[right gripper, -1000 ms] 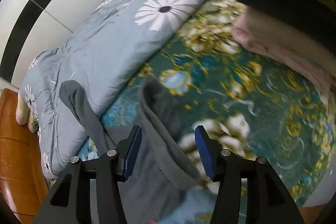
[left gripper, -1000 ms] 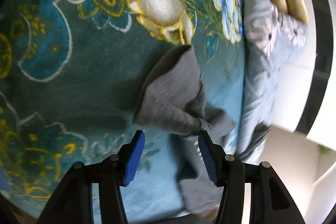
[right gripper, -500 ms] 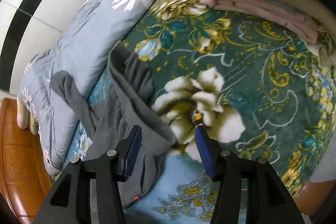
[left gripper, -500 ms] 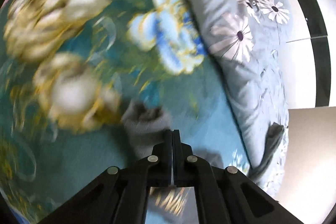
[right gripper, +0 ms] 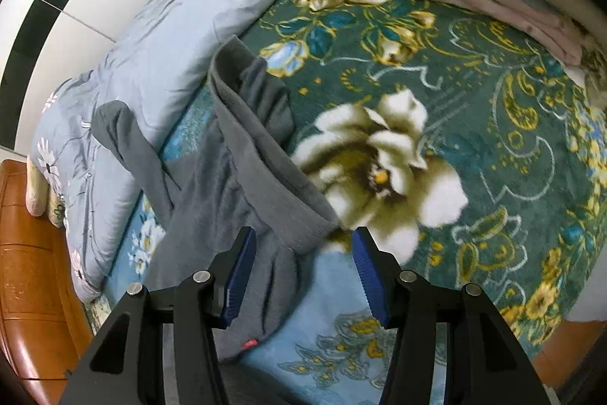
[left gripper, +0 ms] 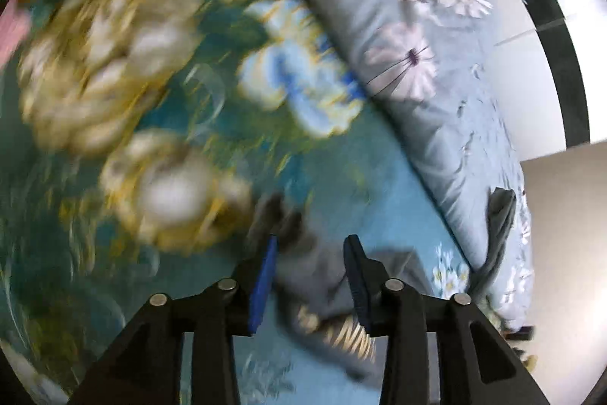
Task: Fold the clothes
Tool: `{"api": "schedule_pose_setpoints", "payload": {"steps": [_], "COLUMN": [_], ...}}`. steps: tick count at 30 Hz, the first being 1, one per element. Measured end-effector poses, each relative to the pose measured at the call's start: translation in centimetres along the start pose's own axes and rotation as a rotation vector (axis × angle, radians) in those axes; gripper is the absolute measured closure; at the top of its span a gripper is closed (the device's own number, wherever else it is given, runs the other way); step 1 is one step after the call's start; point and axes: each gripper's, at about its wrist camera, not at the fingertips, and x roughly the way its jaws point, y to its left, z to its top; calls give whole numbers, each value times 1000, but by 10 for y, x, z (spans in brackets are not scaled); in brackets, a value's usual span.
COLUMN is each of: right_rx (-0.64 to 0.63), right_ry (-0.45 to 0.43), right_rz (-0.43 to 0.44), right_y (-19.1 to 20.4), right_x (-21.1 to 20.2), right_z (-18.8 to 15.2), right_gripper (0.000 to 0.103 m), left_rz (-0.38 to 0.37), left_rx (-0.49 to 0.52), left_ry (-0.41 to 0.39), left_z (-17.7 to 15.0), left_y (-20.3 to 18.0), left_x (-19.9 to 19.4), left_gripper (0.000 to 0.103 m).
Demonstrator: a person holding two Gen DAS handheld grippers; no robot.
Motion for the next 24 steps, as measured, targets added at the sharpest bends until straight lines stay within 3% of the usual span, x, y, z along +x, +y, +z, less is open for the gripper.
{"api": "schedule_pose_setpoints", "payload": {"steps": [3, 7, 9, 11, 14, 21, 24], "right_rx": [-1, -6, -13, -22, -27, -2, 4], "right_ry": [9, 15, 12, 18, 38, 58, 68], "right_rz": [-7, 6, 26, 33, 30, 30, 34], "right_y": [0, 8, 15, 20, 23, 22, 23], "right_x": [2, 4, 5, 7, 13, 21, 26], "right_z": [-2, 0, -1, -3, -8, -10, -12], "right_gripper": [49, 49, 49, 49, 49, 49, 49], "left_rz": [-39, -83, -97, -70, -58, -31, -47], "left_rx": [-108, -196, -212, -176, -149, -60, -44], "left_ry": [49, 73, 65, 55, 57, 73, 100], "left_z": [-14, -18, -14, -6, 14, 62, 62], "left_y": [18, 21, 17, 7, -9, -50, -54], "left_x": [7, 19, 25, 32, 46, 79, 79], "left_gripper": [52, 56, 68, 92, 97, 95, 78]}}
